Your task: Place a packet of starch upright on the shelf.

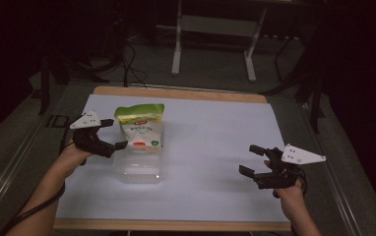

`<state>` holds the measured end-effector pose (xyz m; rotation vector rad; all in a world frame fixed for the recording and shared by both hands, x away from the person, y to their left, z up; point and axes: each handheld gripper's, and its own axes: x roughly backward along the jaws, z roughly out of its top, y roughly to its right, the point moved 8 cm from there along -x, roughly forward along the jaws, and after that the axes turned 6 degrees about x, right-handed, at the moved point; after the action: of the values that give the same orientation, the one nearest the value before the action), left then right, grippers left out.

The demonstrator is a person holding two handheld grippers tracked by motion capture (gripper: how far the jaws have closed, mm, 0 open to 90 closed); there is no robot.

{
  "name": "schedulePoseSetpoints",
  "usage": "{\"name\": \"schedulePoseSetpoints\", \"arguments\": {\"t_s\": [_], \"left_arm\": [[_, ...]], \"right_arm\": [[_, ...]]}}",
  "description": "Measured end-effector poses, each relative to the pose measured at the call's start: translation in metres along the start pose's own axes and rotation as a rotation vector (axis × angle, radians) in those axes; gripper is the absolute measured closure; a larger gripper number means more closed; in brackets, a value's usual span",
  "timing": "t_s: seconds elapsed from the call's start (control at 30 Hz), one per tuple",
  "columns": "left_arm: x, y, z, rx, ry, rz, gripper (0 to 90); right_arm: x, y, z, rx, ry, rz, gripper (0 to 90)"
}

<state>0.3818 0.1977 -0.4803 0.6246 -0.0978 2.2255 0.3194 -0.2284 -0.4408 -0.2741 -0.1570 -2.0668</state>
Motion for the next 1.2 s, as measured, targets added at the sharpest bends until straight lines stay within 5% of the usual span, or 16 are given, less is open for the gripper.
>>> {"name": "schedulePoseSetpoints", "arguments": {"t_s": [0.47,0.83,1.2], "left_arm": [[0.025,0.035,-0.013,0.025,0.021,0.016,0.0],[0.029,0.086,-0.014,-0.016,0.028,-0.038,0.0],[0.017,0.135,-0.006,-0.084,0.045,-0.157,0.0]], "right_arm": [[-0.002,0.000,-0.009,-0.006,-0.021,-0.004,15.1],[-0.002,-0.002,-0.013,-0.011,-0.024,0.000,15.1],[-0.002,-0.003,-0.017,-0.020,-0.029,0.002,15.1]]}}
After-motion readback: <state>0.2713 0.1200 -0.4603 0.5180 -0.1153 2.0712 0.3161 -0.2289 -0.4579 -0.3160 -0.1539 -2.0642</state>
